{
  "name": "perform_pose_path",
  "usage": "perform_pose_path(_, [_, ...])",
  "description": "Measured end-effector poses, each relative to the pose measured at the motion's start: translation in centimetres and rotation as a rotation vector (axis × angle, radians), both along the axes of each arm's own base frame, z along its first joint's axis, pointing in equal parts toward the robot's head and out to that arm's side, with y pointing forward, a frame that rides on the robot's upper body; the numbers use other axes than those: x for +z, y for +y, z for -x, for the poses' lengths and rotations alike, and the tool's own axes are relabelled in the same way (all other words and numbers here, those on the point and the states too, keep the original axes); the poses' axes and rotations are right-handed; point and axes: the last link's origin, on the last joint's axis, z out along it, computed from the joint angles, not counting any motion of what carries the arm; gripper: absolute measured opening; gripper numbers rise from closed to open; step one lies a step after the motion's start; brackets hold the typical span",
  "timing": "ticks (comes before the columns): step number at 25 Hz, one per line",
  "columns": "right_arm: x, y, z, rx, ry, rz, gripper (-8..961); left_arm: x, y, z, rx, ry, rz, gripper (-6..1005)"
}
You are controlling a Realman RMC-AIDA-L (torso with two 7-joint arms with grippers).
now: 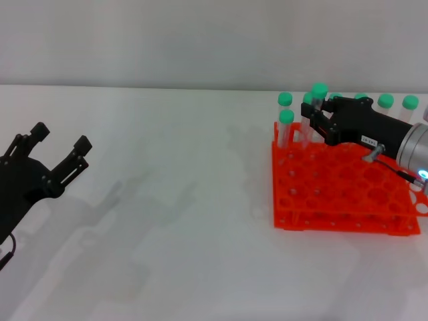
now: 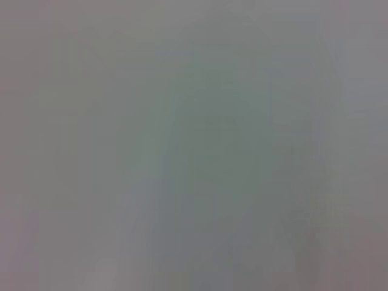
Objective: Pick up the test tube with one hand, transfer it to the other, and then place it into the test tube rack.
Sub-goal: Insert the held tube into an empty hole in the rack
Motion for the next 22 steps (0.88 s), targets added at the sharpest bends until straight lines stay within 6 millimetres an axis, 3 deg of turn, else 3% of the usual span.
perform_pose_path(22, [-1.4,-0.2,-0.1,0.019,-0.099,0.044,252,0.1,0.0,0.0,-0.003,0.003,-0.003,893])
